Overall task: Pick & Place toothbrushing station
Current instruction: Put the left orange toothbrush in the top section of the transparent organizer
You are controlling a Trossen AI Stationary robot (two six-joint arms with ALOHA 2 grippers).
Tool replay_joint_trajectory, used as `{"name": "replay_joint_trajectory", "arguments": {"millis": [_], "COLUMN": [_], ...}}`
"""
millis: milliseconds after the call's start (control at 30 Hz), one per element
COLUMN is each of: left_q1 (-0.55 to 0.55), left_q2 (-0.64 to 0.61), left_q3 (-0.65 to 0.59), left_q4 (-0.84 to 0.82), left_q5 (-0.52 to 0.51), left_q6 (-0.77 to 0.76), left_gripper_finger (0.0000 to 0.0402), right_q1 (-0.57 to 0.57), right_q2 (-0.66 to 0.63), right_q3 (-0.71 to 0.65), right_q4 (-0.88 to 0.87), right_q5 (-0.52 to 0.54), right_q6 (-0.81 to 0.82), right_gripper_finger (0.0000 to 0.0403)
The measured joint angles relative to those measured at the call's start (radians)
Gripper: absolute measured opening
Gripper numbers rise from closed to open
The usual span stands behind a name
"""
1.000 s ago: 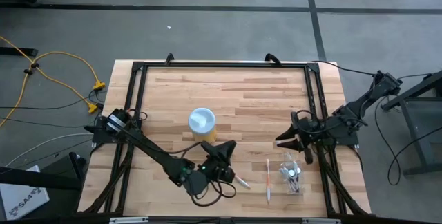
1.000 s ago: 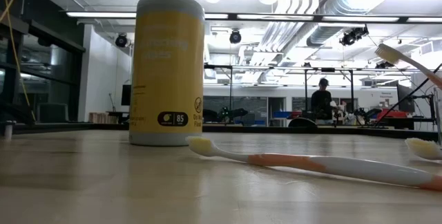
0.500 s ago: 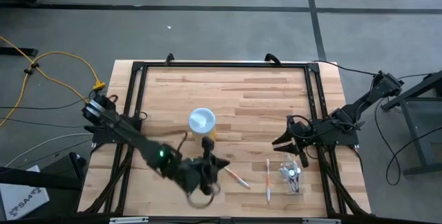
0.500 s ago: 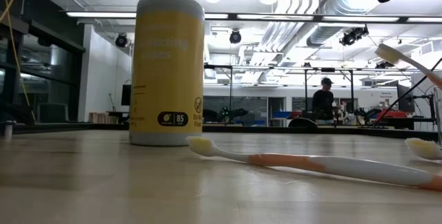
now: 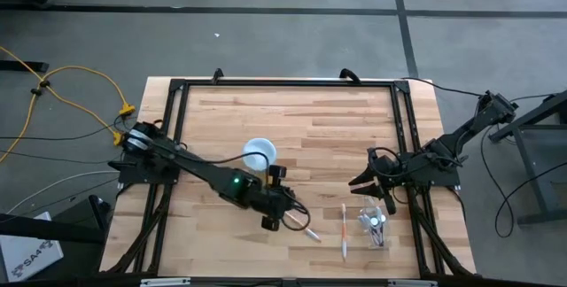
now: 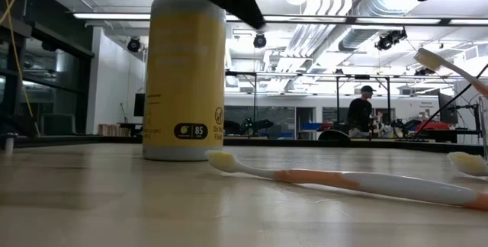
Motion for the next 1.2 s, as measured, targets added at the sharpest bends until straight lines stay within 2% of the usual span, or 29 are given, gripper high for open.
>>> {"name": "replay_joint_trajectory", "arguments": {"millis": [100,300,467,667,833,933,1033,1200], "left_q1": [-0.004,-0.004,-0.001,0.032,0.063,0.084,0.101,0.108], "left_q2": [0.027,0.063,0.108,0.136,0.136,0.134,0.135,0.135], "left_q3": [0.0,0.0,0.0,-0.001,-0.001,-0.027,-0.068,-0.174], "left_q4": [0.002,0.011,0.006,0.02,0.164,0.229,0.263,0.451], "left_q5": [0.025,0.17,0.297,0.333,0.453,0.503,0.512,0.514], "left_q6": [0.012,0.028,0.099,0.156,0.267,0.278,0.27,0.264], "left_gripper_finger": [0.0003,0.0003,0.0003,0.0003,0.0003,0.0003,0.0003,0.0003], "right_q1": [0.0,0.0,0.0,0.0,0.0,0.001,0.001,0.001], "right_q2": [0.0,0.0,0.0,0.011,0.033,0.051,0.068,0.086], "right_q3": [0.0,0.0,0.0,0.0,0.0,0.0,0.0,0.0], "right_q4": [0.0,-0.007,-0.006,-0.007,-0.006,-0.006,-0.006,-0.004], "right_q5": [0.0,0.0,0.0,0.0,0.0,-0.001,-0.012,-0.027], "right_q6": [0.0,0.0,0.0,0.001,0.002,0.003,0.004,0.002], "right_gripper_finger": [0.0095,0.0095,0.0095,0.0095,0.0095,0.0095,0.0095,0.0095]}}
